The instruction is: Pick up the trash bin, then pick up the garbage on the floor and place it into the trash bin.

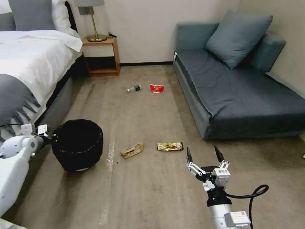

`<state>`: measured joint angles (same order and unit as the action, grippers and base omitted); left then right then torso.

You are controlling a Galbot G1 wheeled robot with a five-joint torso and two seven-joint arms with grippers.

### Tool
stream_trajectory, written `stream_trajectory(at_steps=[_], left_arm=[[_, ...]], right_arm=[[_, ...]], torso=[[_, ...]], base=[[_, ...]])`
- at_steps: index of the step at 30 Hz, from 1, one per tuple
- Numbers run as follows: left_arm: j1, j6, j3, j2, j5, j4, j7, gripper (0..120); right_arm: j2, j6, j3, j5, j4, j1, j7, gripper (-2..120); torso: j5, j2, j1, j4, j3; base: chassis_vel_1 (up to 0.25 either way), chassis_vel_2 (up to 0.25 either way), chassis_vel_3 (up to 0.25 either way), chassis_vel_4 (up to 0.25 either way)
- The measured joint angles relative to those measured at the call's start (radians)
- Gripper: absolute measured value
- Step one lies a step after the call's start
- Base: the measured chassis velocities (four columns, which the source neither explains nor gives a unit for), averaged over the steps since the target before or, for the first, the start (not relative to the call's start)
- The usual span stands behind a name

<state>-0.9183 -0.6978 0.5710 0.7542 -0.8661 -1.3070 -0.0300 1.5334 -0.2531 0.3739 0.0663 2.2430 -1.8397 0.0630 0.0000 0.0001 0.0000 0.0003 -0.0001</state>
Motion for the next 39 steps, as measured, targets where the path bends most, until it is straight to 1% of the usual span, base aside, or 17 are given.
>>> stream_trajectory(at_steps=[3,5,7,9,10,14,15,16,18,19,23,25,28,31,34,35,39], left_arm=[[-0.037,-0.003,0.008,-0.003,-0.029,-0.045,0.000,7],[-0.108,-0.008,0.019,-0.006,-0.079,-0.126,-0.001,7],[-0.129,-0.010,0.023,-0.006,-0.088,-0.146,-0.001,7],[-0.192,-0.015,0.057,-0.002,-0.108,-0.200,-0.003,7],[-0.192,-0.015,0.057,-0.002,-0.108,-0.200,-0.003,7],[-0.297,-0.026,0.113,0.004,-0.151,-0.295,-0.008,7],[-0.297,-0.026,0.113,0.004,-0.151,-0.295,-0.008,7],[-0.317,-0.027,0.129,0.006,-0.159,-0.314,-0.011,7],[-0.385,-0.032,0.202,0.021,-0.184,-0.366,-0.016,7],[-0.385,-0.032,0.202,0.021,-0.184,-0.366,-0.016,7],[-0.492,-0.038,0.307,0.059,-0.192,-0.462,-0.020,7],[-0.515,-0.039,0.326,0.070,-0.192,-0.486,-0.020,7],[-0.591,-0.039,0.404,0.114,-0.186,-0.566,-0.021,7],[-0.623,-0.039,0.432,0.134,-0.176,-0.599,-0.019,7],[-0.698,-0.035,0.486,0.188,-0.129,-0.667,-0.023,7],[-0.698,-0.035,0.486,0.188,-0.129,-0.667,-0.023,7],[-0.755,-0.035,0.513,0.246,-0.109,-0.707,-0.027,7]], right_arm=[[0.000,-0.001,-0.002,0.001,-0.001,0.001,0.000,100],[-0.004,-0.003,-0.003,0.002,-0.004,0.001,0.000,100],[-0.005,-0.003,-0.003,0.002,-0.005,0.002,0.000,100],[-0.009,-0.005,-0.003,0.002,-0.009,0.002,0.000,100],[-0.009,-0.005,-0.003,0.002,-0.009,0.002,0.000,100],[-0.015,-0.010,-0.003,0.002,-0.020,0.003,0.001,100],[-0.015,-0.010,-0.003,0.002,-0.020,0.003,0.001,100],[-0.016,-0.011,-0.003,0.002,-0.023,0.004,0.002,100],[-0.019,-0.013,-0.002,0.001,-0.029,0.006,0.003,100],[-0.019,-0.013,-0.002,0.001,-0.029,0.006,0.003,100],[-0.023,-0.015,-0.002,-0.006,-0.042,0.014,0.005,100],[-0.024,-0.016,-0.003,-0.006,-0.046,0.018,0.006,100],[-0.024,-0.016,-0.010,-0.008,-0.058,0.028,0.008,100],[-0.025,-0.016,-0.013,-0.008,-0.064,0.032,0.008,100],[-0.026,-0.030,-0.017,-0.011,-0.072,0.037,0.009,100],[-0.026,-0.030,-0.017,-0.011,-0.072,0.037,0.009,100],[-0.029,-0.044,-0.017,-0.018,-0.077,0.039,0.002,100]], torso=[[-0.0001,0.000,0.000,-0.0002,0.000],[-0.0001,0.000,0.000,-0.0006,0.000],[-0.0001,0.000,0.000,-0.0006,0.000],[-0.0001,0.000,0.000,-0.0004,0.000],[-0.0001,0.000,0.000,-0.0004,0.000],[-0.0001,0.000,0.000,-0.0003,0.000],[-0.0001,0.000,0.000,-0.0003,0.000],[-0.0001,0.000,0.000,-0.0005,0.000],[0.0000,0.000,0.000,-0.0005,0.000],[0.0000,0.000,0.000,-0.0005,0.000],[0.0001,0.000,0.000,-0.0002,0.000],[0.0000,0.000,0.000,-0.0002,0.000],[0.0001,0.000,0.000,-0.0002,0.000],[0.0001,0.000,0.000,-0.0002,0.000],[0.0002,0.000,0.000,-0.0005,0.000],[0.0002,0.000,0.000,-0.0005,0.000],[0.0002,0.000,0.000,0.0000,0.000]], base=[[0.000,0.000,0.000,0.000],[0.000,0.000,0.000,0.000],[0.000,0.000,0.000,0.000],[0.000,0.000,0.000,0.000],[0.000,0.000,0.000,0.000],[0.000,0.000,0.000,0.000],[0.000,0.000,0.000,0.000],[0.000,0.000,0.000,0.000],[0.000,0.000,0.000,0.000],[0.000,0.000,0.000,0.000],[0.000,0.000,0.000,0.000],[0.000,0.000,0.000,0.000],[0.000,0.000,0.000,0.000],[0.000,0.000,0.000,0.000],[0.000,0.000,0.000,0.000],[0.000,0.000,0.000,0.000],[0.000,0.000,0.000,0.000]])
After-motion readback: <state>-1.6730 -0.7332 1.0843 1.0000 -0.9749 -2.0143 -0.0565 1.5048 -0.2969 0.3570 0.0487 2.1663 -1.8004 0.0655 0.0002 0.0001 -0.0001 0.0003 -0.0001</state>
